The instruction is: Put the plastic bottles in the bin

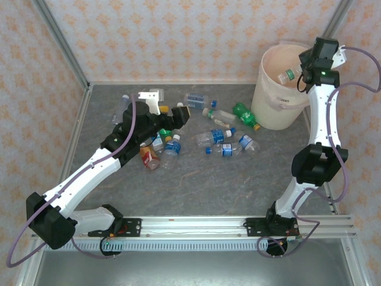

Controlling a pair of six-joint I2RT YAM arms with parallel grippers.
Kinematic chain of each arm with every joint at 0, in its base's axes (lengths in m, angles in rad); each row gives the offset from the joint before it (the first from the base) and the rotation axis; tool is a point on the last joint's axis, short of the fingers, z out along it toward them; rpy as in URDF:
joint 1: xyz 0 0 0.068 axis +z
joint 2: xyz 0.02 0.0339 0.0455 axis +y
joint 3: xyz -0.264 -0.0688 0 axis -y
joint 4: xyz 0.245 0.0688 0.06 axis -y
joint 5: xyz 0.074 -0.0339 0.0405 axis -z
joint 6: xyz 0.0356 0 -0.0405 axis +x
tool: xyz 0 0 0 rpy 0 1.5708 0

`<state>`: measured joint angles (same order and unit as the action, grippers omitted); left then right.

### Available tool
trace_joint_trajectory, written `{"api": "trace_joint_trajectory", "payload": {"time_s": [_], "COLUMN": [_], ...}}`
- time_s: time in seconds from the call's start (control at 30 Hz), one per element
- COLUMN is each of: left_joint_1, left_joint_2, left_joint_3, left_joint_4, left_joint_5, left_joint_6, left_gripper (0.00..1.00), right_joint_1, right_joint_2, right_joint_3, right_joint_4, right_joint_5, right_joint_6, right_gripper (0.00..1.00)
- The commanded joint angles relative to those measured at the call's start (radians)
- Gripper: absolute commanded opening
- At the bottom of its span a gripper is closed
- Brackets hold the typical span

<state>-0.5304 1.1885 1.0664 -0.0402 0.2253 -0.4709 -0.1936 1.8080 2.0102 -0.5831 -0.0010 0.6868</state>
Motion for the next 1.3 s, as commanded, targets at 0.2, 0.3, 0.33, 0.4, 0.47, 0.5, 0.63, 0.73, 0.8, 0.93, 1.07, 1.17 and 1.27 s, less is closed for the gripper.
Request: {"api": "trace_joint_trajectory", "payload": {"time_s": [0.2, 0.3, 0.33, 0.4, 0.47, 0.5, 0.63, 0.73, 0.8, 0.93, 1.07, 1.17, 1.27], "left_joint_1": [-0.006, -0.006, -0.008, -0.006, -0.006, -0.007, -0.006, -0.007, -0.007, -0.005, -0.005, -0.005, -0.005], "left_joint_2": [-0.037, -0.043, -0.045, -0.047, -0.047, -0.047, -0.046, -0.043, -0.041, -0.037, -0.030, -0.022, -0.011], "left_joint_3": [0.000, -0.006, -0.009, -0.012, -0.016, -0.019, -0.027, -0.033, -0.039, -0.057, -0.087, -0.118, -0.143], "left_joint_4": [-0.021, -0.021, -0.021, -0.022, -0.025, -0.026, -0.040, -0.063, -0.077, -0.117, -0.156, -0.169, -0.183], "left_joint_5": [-0.027, -0.031, -0.032, -0.030, -0.030, -0.030, -0.035, -0.045, -0.058, -0.086, -0.089, -0.078, -0.074], "left_joint_6": [-0.013, -0.014, -0.016, -0.017, -0.017, -0.018, -0.021, -0.020, -0.017, -0.009, -0.001, -0.008, -0.022], "left_gripper": [0.99, 0.99, 0.99, 0.99, 0.99, 0.99, 0.99, 0.99, 0.99, 0.99, 0.99, 0.99, 0.99], "right_joint_1": [-0.007, -0.006, -0.006, -0.007, -0.006, -0.006, 0.005, 0.029, 0.049, 0.110, 0.162, 0.205, 0.234], "right_joint_2": [-0.021, -0.037, -0.045, -0.056, -0.070, -0.078, -0.127, -0.171, -0.201, -0.276, -0.362, -0.439, -0.513], "right_joint_3": [-0.012, -0.011, -0.009, 0.000, 0.006, 0.005, -0.011, -0.034, -0.053, -0.105, -0.191, -0.283, -0.375], "right_joint_4": [0.001, -0.003, -0.004, -0.016, -0.031, -0.035, -0.052, -0.063, -0.070, -0.078, -0.069, -0.041, -0.008], "right_joint_5": [-0.001, -0.006, -0.009, -0.014, -0.020, -0.023, -0.032, -0.030, -0.024, 0.000, -0.019, -0.030, -0.070], "right_joint_6": [-0.001, -0.009, -0.014, -0.021, -0.028, -0.030, -0.051, -0.073, -0.086, -0.117, -0.133, -0.156, -0.179], "right_gripper": [0.78, 0.82, 0.84, 0.90, 0.90, 0.91, 0.94, 0.98, 1.00, 1.00, 1.00, 1.00, 1.00]}}
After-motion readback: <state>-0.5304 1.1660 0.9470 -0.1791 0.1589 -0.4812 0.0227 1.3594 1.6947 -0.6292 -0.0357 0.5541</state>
